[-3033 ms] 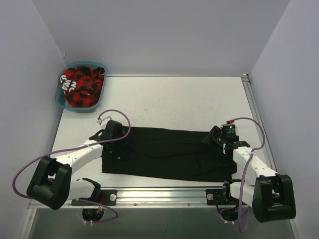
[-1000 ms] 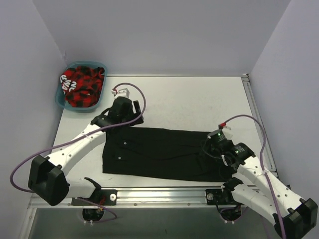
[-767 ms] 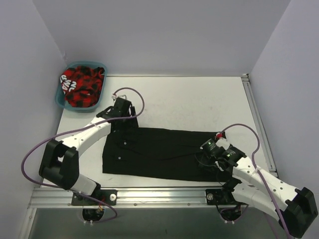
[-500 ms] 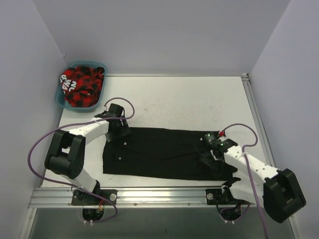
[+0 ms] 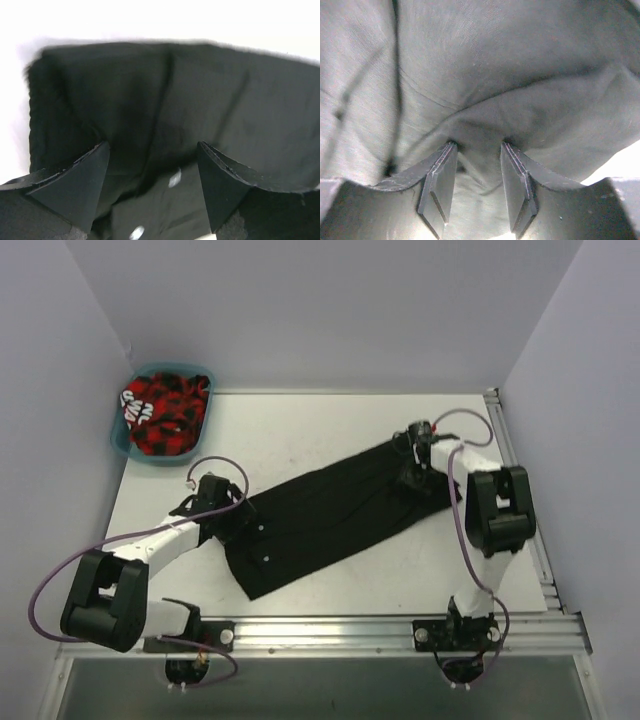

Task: Fold and stack the long sleeve shirts
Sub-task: Fold the shirt

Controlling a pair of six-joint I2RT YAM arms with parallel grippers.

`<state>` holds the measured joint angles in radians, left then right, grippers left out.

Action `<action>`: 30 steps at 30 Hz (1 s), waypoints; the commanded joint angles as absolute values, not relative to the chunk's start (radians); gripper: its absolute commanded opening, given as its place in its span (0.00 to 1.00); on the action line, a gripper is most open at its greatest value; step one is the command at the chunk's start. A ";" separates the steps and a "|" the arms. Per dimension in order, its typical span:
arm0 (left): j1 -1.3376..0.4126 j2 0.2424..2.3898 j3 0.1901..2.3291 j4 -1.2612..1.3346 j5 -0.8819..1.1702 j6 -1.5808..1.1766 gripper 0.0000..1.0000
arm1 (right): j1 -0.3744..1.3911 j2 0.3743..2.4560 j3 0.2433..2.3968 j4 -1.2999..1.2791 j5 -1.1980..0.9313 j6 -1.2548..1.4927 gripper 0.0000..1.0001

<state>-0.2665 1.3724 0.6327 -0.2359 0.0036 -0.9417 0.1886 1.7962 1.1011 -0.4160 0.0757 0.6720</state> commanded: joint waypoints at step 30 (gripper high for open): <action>-0.543 1.290 0.739 -0.468 -0.207 -0.738 0.68 | 0.408 1.633 0.948 -0.164 -0.046 0.703 0.36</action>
<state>-0.5510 1.2358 0.7113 -0.5114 -0.2447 -0.7921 0.4129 1.5944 0.9581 -0.2310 -0.0502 0.6518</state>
